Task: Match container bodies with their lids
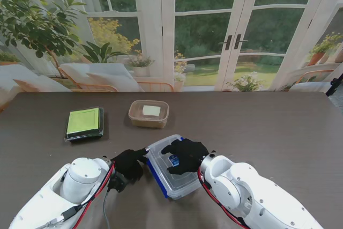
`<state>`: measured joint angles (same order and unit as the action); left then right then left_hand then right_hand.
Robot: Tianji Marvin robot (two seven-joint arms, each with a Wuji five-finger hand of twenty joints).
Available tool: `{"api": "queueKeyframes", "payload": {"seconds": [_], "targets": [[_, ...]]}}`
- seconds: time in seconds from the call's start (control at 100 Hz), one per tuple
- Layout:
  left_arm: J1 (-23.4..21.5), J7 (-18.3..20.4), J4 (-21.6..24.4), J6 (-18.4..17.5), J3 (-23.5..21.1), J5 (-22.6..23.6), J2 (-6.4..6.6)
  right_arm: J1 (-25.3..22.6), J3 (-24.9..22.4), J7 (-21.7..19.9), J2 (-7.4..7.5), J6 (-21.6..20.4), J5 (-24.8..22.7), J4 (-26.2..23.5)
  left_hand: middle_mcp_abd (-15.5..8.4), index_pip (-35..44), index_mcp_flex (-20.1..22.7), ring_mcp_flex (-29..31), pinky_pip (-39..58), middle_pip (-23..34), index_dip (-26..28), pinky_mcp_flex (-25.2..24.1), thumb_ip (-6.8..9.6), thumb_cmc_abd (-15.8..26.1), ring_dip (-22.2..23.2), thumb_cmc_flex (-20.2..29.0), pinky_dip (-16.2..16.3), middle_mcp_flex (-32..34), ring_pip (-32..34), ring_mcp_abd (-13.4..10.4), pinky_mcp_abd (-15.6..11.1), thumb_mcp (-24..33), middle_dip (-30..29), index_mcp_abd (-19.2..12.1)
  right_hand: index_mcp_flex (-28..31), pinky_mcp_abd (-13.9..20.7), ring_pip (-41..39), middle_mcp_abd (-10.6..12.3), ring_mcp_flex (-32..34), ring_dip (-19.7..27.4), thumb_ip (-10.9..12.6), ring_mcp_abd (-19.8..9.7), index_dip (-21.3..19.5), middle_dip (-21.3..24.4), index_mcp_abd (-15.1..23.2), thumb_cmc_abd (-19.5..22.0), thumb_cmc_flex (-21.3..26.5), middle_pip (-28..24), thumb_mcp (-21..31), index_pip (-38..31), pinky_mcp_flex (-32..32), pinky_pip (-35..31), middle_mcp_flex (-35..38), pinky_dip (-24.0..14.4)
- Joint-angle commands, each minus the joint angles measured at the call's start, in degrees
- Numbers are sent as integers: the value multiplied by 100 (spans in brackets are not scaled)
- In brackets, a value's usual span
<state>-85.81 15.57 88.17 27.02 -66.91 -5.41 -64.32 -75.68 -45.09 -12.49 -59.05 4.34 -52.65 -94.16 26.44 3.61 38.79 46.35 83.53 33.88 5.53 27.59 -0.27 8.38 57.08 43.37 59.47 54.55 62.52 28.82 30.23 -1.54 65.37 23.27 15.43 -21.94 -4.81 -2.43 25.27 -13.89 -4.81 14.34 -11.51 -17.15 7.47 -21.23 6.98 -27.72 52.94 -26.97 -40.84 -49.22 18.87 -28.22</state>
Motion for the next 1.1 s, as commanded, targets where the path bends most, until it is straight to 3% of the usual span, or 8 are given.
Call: {"api": "queueKeyframes", "payload": {"seconds": [0.0, 0.19, 0.38, 0.51, 0.75, 1.09], "targets": [[-76, 151, -118, 72, 66, 10, -49, -171, 142, -231, -9, -37, 41, 233, 120, 362, 489, 75, 158, 136, 167, -81, -65, 316, 132, -262, 59, -24, 303, 4, -230, -51, 131, -235, -75, 867, -904, -17, 447, -318, 193, -647, -84, 20, 9, 161, -100, -118, -446, -44, 3309, -104, -112, -137], [-122, 143, -107, 103, 25, -224, -81, -167, 162, -226, -8, -52, 44, 237, 215, 547, 762, -406, -75, -48, 461, -605, -69, 390, 228, -231, 234, -416, 135, 98, -378, -56, 153, -342, -78, 871, -906, -12, 449, -319, 194, -654, -84, 19, 12, 165, -101, -121, -452, -40, 3309, -104, -111, -137], [-288, -20, 32, 141, -128, -524, -148, -167, 169, -230, -7, -47, 45, 239, 377, 685, 970, -1025, -539, -679, 828, -1323, -74, 392, 187, -179, 385, -808, -584, 437, -469, -54, -225, -435, -79, 870, -911, -23, 451, -320, 196, -654, -85, 21, 3, 171, -92, -118, -444, -40, 3313, -103, -123, -137], [-468, -156, 212, 152, -276, -736, -193, -167, 173, -232, -6, -45, 47, 240, 452, 767, 1079, -1362, -872, -1419, 1057, -1744, -78, 378, -175, -131, 93, -907, -1491, 639, -492, -56, -963, -415, -83, 872, -913, -9, 453, -320, 193, -655, -86, 20, 15, 168, -100, -119, -453, -39, 3309, -102, -124, -137], [-789, -365, 570, 225, -492, -833, -226, -170, 188, -270, 3, -60, 49, 231, 468, 692, 973, -1609, -1385, -2213, 1194, -2082, -80, 349, -876, -88, -620, -930, -2670, 642, -461, -55, -1962, -372, -87, 873, -909, -13, 441, -319, 193, -655, -85, 21, 14, 168, -94, -120, -459, -33, 3313, -100, -131, -138], [-1041, -567, 846, 128, -631, -966, -267, -185, 222, -303, 20, -85, -10, 231, 459, 596, 798, -1693, -2119, -2407, 1172, -2212, -81, 281, -1448, -29, -1056, -978, -3559, 615, -388, -50, -2741, -317, -109, 884, -907, -8, 439, -319, 192, -660, -78, 20, 39, 134, -76, -122, -458, 6, 3316, -98, -151, -141]]}}
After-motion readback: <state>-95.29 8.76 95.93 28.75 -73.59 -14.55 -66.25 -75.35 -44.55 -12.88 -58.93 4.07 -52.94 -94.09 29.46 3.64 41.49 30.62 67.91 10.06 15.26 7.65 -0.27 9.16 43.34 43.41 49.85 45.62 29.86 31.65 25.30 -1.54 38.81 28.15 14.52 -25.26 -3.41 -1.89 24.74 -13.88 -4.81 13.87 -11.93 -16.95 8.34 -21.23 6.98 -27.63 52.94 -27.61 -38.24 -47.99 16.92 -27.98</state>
